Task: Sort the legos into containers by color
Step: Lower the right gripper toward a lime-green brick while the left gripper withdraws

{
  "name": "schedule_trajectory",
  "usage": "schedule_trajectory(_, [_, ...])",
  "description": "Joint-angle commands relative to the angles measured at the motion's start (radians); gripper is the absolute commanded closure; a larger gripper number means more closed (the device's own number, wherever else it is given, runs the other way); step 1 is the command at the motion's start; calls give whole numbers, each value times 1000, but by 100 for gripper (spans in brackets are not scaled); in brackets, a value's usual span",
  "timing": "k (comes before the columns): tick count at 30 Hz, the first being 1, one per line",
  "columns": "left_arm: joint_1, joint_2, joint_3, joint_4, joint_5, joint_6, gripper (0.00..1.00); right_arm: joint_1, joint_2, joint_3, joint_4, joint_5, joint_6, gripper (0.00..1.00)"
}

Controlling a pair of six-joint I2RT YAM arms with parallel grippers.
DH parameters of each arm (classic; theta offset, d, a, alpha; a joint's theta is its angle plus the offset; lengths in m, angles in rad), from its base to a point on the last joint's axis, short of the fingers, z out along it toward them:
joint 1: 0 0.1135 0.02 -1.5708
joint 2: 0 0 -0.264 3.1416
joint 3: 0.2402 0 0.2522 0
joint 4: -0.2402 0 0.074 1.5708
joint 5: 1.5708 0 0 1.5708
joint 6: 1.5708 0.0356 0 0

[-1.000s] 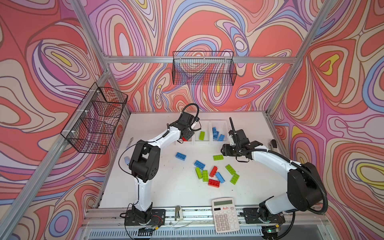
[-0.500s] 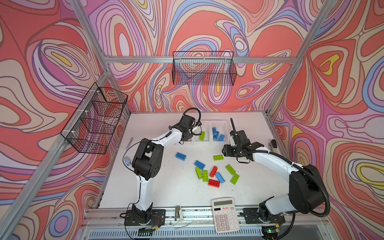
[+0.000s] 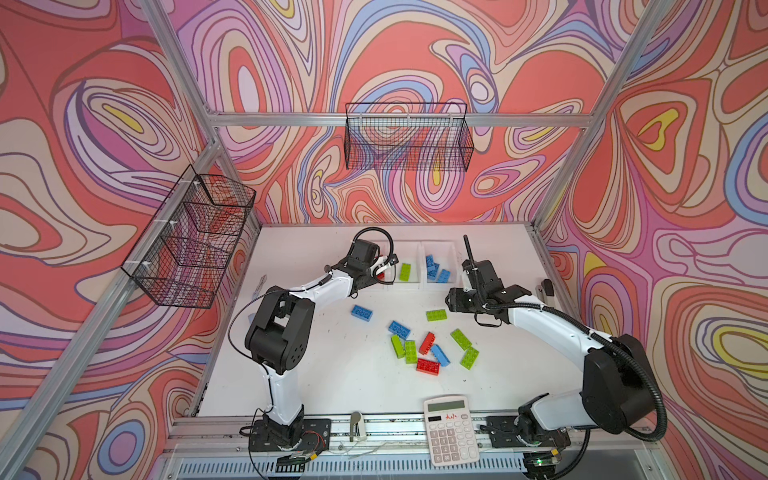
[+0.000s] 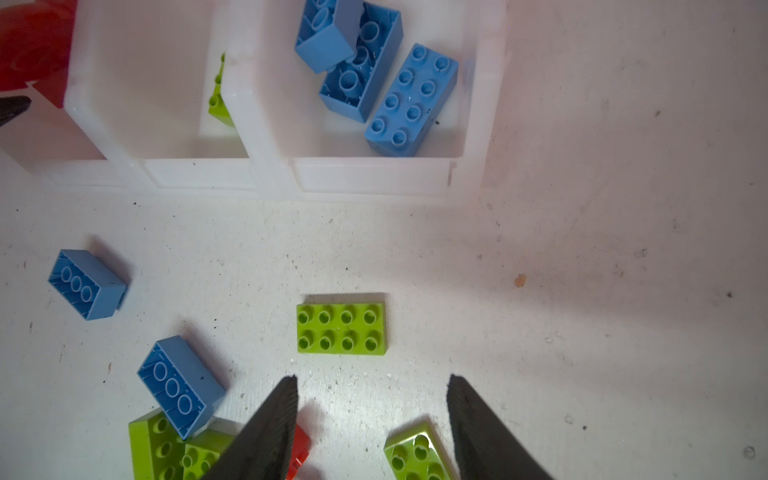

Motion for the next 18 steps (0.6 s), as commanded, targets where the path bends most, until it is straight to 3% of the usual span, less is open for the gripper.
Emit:
schedule_trajectory(1, [4, -2, -31, 104, 7, 110, 48, 6, -17, -17, 7, 16, 12, 39])
schedule_trajectory(5, [18, 34, 18, 123, 12, 82, 39, 6, -16, -19, 8, 18, 13, 39])
schedule_trajectory(18, [70, 131, 351, -61, 102, -203, 41, 5, -24, -14, 9, 23, 14, 40])
